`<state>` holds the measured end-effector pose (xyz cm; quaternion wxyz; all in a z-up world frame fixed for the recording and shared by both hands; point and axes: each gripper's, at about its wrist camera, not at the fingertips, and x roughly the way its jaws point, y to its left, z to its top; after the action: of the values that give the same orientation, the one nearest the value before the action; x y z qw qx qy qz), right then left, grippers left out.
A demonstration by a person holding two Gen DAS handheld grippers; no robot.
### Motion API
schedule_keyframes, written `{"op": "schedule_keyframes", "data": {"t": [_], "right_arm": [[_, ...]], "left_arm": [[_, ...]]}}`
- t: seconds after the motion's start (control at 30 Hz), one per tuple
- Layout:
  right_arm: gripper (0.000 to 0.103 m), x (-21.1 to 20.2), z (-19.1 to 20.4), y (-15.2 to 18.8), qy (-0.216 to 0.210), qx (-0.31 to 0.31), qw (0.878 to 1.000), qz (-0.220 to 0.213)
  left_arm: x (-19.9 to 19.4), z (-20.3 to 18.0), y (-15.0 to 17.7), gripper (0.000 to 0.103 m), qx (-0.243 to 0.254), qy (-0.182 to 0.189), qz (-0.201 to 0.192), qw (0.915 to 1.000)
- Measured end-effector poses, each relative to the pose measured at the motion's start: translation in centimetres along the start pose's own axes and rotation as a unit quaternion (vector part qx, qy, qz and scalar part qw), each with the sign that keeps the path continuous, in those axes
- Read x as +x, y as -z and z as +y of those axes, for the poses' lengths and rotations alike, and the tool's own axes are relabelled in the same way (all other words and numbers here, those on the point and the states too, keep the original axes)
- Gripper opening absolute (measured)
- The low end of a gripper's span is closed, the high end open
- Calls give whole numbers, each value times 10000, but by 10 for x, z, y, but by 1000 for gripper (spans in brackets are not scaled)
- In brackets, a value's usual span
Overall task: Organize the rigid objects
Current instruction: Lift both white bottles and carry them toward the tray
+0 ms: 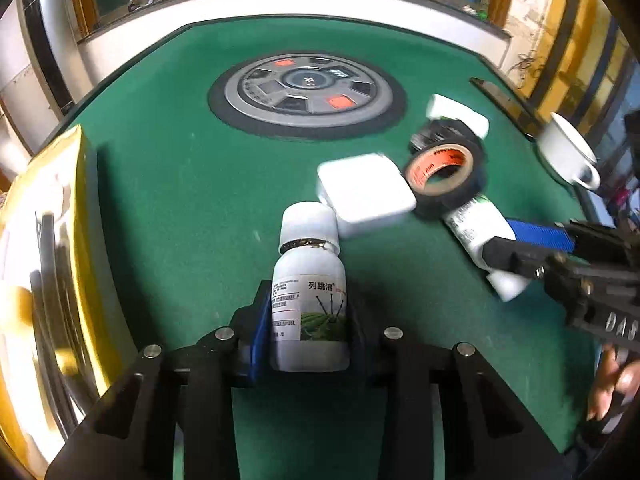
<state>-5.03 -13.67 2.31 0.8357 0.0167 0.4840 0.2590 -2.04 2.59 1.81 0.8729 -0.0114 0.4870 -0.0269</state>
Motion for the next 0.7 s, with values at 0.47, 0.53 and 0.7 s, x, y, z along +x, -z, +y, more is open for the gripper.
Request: {"op": "schedule_keyframes", "data": {"t": [0.47,0.53,0.7], "right_arm": [[30,2,52,21,-609,-576,9963,210],[30,5,58,22,-448,-788,9957,209],[31,17,59,21,-426,-856,9951,242]], "left_arm": [[-29,3,45,32,-222,357,-218,9989],[-30,1,46,32,-163,289,-232,9992],[-28,-3,45,32,-4,167,-273,9995]]}}
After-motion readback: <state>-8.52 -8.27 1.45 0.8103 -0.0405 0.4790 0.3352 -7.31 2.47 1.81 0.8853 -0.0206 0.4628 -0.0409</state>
